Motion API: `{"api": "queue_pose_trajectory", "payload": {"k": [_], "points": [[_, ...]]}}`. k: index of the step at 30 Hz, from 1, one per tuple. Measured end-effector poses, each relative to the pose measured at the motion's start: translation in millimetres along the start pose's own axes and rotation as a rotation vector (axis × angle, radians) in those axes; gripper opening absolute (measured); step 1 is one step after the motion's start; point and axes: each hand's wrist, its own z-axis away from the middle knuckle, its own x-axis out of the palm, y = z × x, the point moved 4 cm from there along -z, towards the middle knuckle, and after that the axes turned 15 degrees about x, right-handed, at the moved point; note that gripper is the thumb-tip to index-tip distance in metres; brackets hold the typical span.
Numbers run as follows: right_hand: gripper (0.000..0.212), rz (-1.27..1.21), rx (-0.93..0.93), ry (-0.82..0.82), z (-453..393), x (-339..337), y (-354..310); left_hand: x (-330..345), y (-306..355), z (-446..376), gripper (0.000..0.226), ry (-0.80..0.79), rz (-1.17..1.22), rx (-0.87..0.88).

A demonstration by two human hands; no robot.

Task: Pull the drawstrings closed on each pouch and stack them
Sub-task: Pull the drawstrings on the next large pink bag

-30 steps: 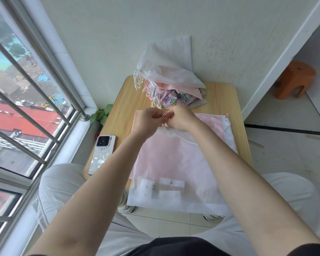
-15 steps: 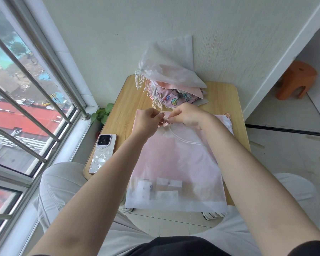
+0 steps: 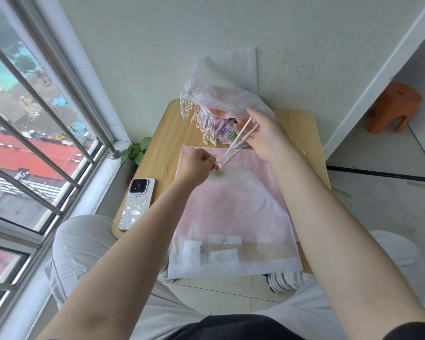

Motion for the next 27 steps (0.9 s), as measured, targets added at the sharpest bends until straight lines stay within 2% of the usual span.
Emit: {"api": "queue_pose_trajectory", "payload": {"k": [2,4,8,12,14,15,16,17,20,21,27], "points": [[0.022,-0.034,0.042,-0.101,7.4,8.8,-4.1,0.1,-1.8,0.7,0.033,0.014,-0.022,-0.012],[0.03,0.165,0.041,-0.113,11.7,14.5,-3.8,-0.2,-1.3,1.2,0.032,0.028,-0.048,-0.024],[0.025,0.77,0.026,0.0,20.3,20.4,7.2,-2.3,-0.9,-0.2,0.026,0.06,-0.116,-0.066],[0.03,1.482,-0.056,0.15,19.7,29.3,29.6,-4.8,-4.0,-2.4,0.023,0.084,-0.169,-0.117],[0.012,1.73,-0.074,0.2,19.2,29.9,41.4,-7.0,-6.3,-2.9,0.023,0.101,-0.153,-0.142],[0.013,1.776,-0.081,0.214,18.8,28.6,46.3,-8.1,-7.7,-3.6,0.023,0.106,-0.146,-0.149],[0.027,1.812,-0.08,0.235,17.9,26.3,51.4,-8.9,-9.5,-4.7,0.023,0.109,-0.144,-0.152],[0.033,1.811,-0.078,0.253,18.0,23.5,54.8,-9.8,-11.2,-5.3,0.023,0.108,-0.144,-0.159],[0.012,1.717,-0.124,0.316,15.0,16.8,61.7,-12.0,-13.0,-5.3,0.026,0.105,-0.154,-0.179],[0.012,1.682,-0.127,0.319,12.5,13.9,63.2,-12.4,-14.2,-5.7,0.027,0.109,-0.148,-0.182],[0.022,1.688,0.043,0.137,10.3,-1.1,82.6,-17.3,-25.7,-4.6,0.032,0.156,-0.101,-0.271]]}}
